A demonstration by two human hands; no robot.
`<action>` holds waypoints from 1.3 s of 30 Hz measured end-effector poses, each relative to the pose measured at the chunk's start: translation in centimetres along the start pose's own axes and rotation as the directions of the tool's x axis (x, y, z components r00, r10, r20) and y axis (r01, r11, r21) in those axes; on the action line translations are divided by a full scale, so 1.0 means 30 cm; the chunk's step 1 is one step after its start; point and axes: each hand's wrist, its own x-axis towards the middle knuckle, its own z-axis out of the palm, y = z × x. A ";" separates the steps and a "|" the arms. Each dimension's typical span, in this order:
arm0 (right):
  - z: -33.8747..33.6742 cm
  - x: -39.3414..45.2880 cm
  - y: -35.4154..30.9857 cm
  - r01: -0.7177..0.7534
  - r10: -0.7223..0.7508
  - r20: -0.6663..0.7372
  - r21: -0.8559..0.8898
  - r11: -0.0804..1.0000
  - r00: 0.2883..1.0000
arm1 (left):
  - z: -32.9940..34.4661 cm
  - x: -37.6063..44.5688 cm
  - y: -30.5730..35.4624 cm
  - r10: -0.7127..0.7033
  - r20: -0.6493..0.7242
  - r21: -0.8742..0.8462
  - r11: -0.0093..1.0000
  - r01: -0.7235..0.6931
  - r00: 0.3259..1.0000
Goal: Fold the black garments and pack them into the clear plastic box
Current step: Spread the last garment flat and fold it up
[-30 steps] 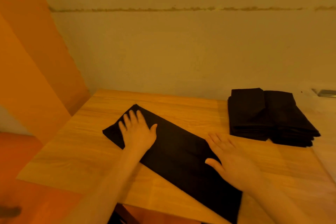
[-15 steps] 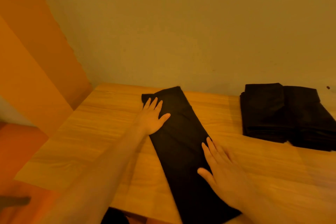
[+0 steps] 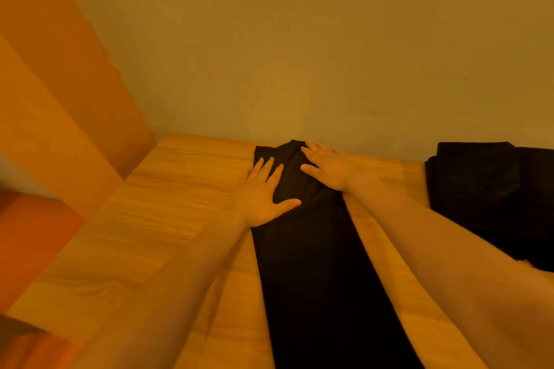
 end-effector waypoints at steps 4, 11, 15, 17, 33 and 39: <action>-0.012 0.035 0.035 -0.066 0.066 -0.008 -0.044 0.997 0.998 | -0.030 0.029 -0.009 -0.055 0.017 -0.030 0.998 0.055 0.998; 0.080 -0.254 -0.005 -0.014 0.016 -0.159 0.015 1.000 0.987 | 0.021 -0.301 0.170 -0.098 -0.094 -0.091 0.992 0.089 0.991; 0.125 -0.408 0.055 -0.139 0.138 -0.068 -0.009 0.990 0.988 | 0.060 -0.354 0.183 -0.083 0.067 -0.029 0.996 0.085 0.994; 0.115 -0.498 0.045 -0.132 0.139 -0.104 0.077 0.988 0.985 | 0.047 -0.394 0.192 -0.056 0.022 -0.003 0.998 0.056 0.998; 0.287 -1.034 -0.112 0.214 -0.215 0.111 0.025 0.977 0.970 | 0.250 -0.906 0.188 0.329 -0.293 -0.018 0.937 -0.349 0.898; 0.288 -1.066 -0.149 0.164 -0.169 0.062 0.081 0.983 0.984 | 0.253 -0.901 0.163 0.298 -0.449 -0.058 0.931 -0.360 0.842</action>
